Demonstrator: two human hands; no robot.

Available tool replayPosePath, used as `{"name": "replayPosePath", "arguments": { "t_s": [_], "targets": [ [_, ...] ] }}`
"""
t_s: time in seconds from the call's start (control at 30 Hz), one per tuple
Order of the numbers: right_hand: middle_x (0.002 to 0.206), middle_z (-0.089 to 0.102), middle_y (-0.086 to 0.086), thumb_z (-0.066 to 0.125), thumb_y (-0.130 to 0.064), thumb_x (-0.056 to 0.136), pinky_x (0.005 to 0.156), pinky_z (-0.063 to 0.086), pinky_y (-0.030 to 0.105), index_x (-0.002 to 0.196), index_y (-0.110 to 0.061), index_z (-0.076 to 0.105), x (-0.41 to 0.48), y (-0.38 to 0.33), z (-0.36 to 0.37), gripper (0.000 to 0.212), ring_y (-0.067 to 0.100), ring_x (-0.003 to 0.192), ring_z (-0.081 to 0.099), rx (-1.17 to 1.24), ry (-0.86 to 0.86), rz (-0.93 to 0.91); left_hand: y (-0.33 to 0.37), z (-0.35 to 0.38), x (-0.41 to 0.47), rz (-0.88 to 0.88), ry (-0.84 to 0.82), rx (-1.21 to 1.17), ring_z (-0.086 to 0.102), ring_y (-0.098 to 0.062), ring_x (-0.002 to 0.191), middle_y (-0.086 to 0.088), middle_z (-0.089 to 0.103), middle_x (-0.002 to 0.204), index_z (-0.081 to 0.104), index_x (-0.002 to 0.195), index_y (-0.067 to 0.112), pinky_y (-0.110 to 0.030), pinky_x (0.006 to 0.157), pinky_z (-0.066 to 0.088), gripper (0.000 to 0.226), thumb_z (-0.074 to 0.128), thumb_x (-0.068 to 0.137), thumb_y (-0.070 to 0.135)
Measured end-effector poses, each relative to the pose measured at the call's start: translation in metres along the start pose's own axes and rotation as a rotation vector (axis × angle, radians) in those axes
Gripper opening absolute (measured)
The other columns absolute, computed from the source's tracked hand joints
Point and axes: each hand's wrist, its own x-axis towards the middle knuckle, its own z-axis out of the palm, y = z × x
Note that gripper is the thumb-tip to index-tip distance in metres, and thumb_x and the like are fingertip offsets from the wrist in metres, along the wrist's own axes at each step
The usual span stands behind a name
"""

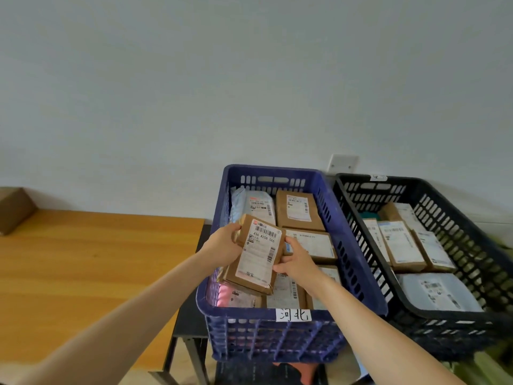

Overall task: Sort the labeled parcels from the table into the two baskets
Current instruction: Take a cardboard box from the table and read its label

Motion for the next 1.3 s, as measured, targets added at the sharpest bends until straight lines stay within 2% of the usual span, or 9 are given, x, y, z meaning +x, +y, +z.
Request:
{"name": "replayPosePath", "arguments": {
  "t_s": [0.2, 0.33, 0.47, 0.6, 0.8, 0.9, 1.07, 1.17, 1.3],
  "targets": [
    [0.122, 0.063, 0.005, 0.068, 0.003, 0.082, 0.057, 0.05, 0.01, 0.152, -0.019, 0.013, 0.015, 0.001, -0.006, 0.092, 0.0, 0.087, 0.067, -0.041, -0.076, -0.015, -0.002, 0.001, 0.006, -0.026, 0.021, 0.066, 0.063, -0.023, 0.102, -0.003, 0.062, 0.118, 0.035, 0.142, 0.022, -0.043, 0.087, 0.055, 0.064, 0.066, 0.087, 0.01],
    [0.123, 0.062, 0.003, 0.069, 0.004, 0.08, 0.066, 0.054, 0.014, 0.15, -0.017, 0.017, 0.025, 0.004, -0.005, 0.09, 0.014, 0.107, 0.062, -0.08, -0.161, 0.01, -0.003, 0.001, 0.007, -0.04, -0.056, 0.128, 0.061, -0.022, 0.103, -0.004, 0.061, 0.12, 0.017, 0.148, 0.026, -0.038, 0.082, 0.056, 0.083, 0.065, 0.084, 0.002],
    [0.125, 0.063, 0.007, 0.071, 0.004, 0.08, 0.078, 0.056, 0.021, 0.151, -0.016, 0.018, 0.035, 0.009, -0.001, 0.091, 0.011, 0.1, 0.065, -0.073, -0.184, 0.032, -0.003, 0.011, 0.007, -0.055, -0.11, 0.287, 0.064, -0.02, 0.091, -0.006, 0.06, 0.121, -0.005, 0.151, 0.028, -0.029, 0.061, 0.054, 0.102, 0.061, 0.081, -0.005],
    [0.11, 0.067, -0.002, 0.073, 0.002, 0.079, 0.069, 0.055, 0.018, 0.151, -0.018, 0.015, 0.04, 0.01, -0.002, 0.094, 0.005, 0.089, 0.068, -0.068, -0.214, 0.038, -0.005, 0.012, 0.013, -0.071, -0.105, 0.342, 0.059, -0.024, 0.103, -0.011, 0.056, 0.125, 0.0, 0.15, 0.02, -0.037, 0.077, 0.054, 0.099, 0.063, 0.079, -0.008],
    [0.14, 0.052, 0.01, 0.075, -0.004, 0.08, 0.067, 0.052, 0.016, 0.153, -0.024, 0.01, 0.043, 0.008, -0.003, 0.1, 0.005, 0.094, 0.066, -0.078, -0.19, -0.002, -0.002, 0.016, 0.02, -0.122, -0.193, 0.453, 0.059, -0.024, 0.1, -0.016, 0.057, 0.123, -0.014, 0.151, 0.015, -0.034, 0.081, 0.051, 0.107, 0.063, 0.08, -0.009],
    [0.128, 0.06, 0.004, 0.075, -0.004, 0.079, 0.065, 0.053, 0.015, 0.149, -0.023, 0.021, 0.045, 0.009, -0.003, 0.09, 0.005, 0.09, 0.067, -0.091, -0.187, -0.009, 0.002, 0.018, 0.025, -0.123, -0.212, 0.511, 0.057, -0.027, 0.11, -0.016, 0.053, 0.131, -0.014, 0.151, 0.013, -0.034, 0.087, 0.049, 0.108, 0.065, 0.08, -0.007],
    [0.123, 0.062, 0.006, 0.076, -0.008, 0.079, 0.093, 0.053, 0.042, 0.128, -0.022, 0.042, 0.052, 0.012, -0.006, 0.062, 0.022, 0.11, 0.062, -0.064, -0.113, -0.006, 0.004, 0.022, 0.031, -0.159, -0.231, 0.551, 0.055, -0.027, 0.112, -0.015, 0.048, 0.137, -0.015, 0.151, 0.016, -0.034, 0.087, 0.05, 0.112, 0.068, 0.079, -0.006],
    [0.121, 0.063, 0.006, 0.075, -0.008, 0.08, 0.089, 0.056, 0.038, 0.122, -0.02, 0.045, 0.054, 0.012, -0.004, 0.053, 0.022, 0.107, 0.063, -0.053, -0.098, -0.006, 0.002, 0.02, 0.033, -0.165, -0.235, 0.508, 0.048, -0.028, 0.124, -0.011, 0.044, 0.143, -0.018, 0.15, 0.018, -0.036, 0.096, 0.047, 0.115, 0.068, 0.078, -0.007],
    [0.117, 0.061, 0.003, 0.075, -0.005, 0.08, 0.072, 0.055, 0.021, 0.116, -0.018, 0.046, 0.054, 0.011, -0.002, 0.048, 0.018, 0.105, 0.063, -0.054, -0.064, -0.025, 0.001, 0.022, 0.033, -0.17, -0.225, 0.463, 0.05, -0.026, 0.12, -0.011, 0.044, 0.143, -0.021, 0.149, 0.016, -0.03, 0.085, 0.046, 0.112, 0.063, 0.08, -0.01]
  ]
}}
